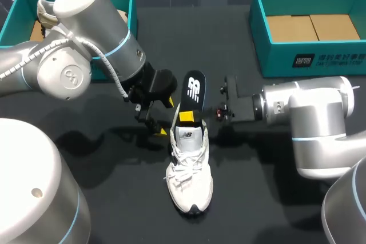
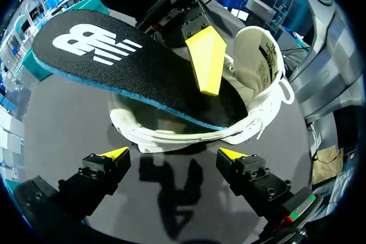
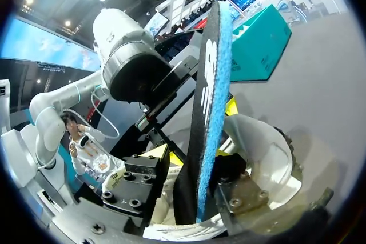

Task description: Take the shoe out of the shoebox, open the shoe tongue, remove and reinsert the insole, then place the shoe into the shoebox

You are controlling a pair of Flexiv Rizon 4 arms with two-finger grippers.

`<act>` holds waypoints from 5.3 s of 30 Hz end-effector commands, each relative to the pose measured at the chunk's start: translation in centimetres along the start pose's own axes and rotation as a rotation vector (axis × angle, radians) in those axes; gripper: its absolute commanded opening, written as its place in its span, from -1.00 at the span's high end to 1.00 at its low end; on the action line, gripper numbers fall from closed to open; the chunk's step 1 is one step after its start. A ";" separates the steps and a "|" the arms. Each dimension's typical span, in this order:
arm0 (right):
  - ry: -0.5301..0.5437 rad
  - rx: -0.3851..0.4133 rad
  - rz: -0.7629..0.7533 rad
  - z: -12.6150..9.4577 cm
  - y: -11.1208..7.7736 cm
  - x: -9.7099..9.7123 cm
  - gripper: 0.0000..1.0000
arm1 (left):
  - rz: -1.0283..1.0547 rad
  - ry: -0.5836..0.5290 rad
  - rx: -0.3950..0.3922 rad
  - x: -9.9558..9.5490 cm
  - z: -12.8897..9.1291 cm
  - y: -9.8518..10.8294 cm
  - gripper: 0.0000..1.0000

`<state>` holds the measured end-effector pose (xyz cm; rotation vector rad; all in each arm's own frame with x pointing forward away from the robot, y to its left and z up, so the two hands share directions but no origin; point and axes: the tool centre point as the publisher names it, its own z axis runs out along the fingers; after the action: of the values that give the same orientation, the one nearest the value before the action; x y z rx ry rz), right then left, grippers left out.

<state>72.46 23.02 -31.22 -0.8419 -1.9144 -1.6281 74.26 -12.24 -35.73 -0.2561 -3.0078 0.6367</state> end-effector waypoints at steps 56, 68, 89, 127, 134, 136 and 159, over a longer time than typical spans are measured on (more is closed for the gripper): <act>0.009 0.019 0.086 -0.3 -1.6 -0.7 0.24 | 0.001 0.001 -0.001 0.0 0.0 0.0 -1.00; 0.010 -0.043 0.042 -1.4 0.8 -1.6 0.42 | 0.001 0.001 -0.001 0.0 0.0 0.0 -1.00; -0.019 0.024 0.143 -0.8 -1.1 -2.1 1.00 | 0.001 0.001 -0.001 0.0 0.0 0.0 -1.00; -0.015 -0.023 0.044 -0.2 0.0 -1.8 0.02 | 0.001 0.001 -0.001 0.0 0.0 0.0 -1.00; -0.007 -0.019 0.055 0.3 0.3 -2.8 0.07 | 0.001 0.001 -0.001 0.0 0.0 0.0 -1.00; -0.012 -0.024 0.068 0.4 0.3 -3.2 0.27 | 0.001 0.001 -0.001 0.0 0.0 0.0 -1.00; -0.151 0.040 0.311 0.2 -4.7 -2.2 1.00 | 0.001 0.001 -0.001 0.0 0.0 0.0 -1.00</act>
<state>71.41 22.19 -35.43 -1.1976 -1.7789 -1.4097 74.26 -12.24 -35.73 -0.2561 -3.0078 0.6367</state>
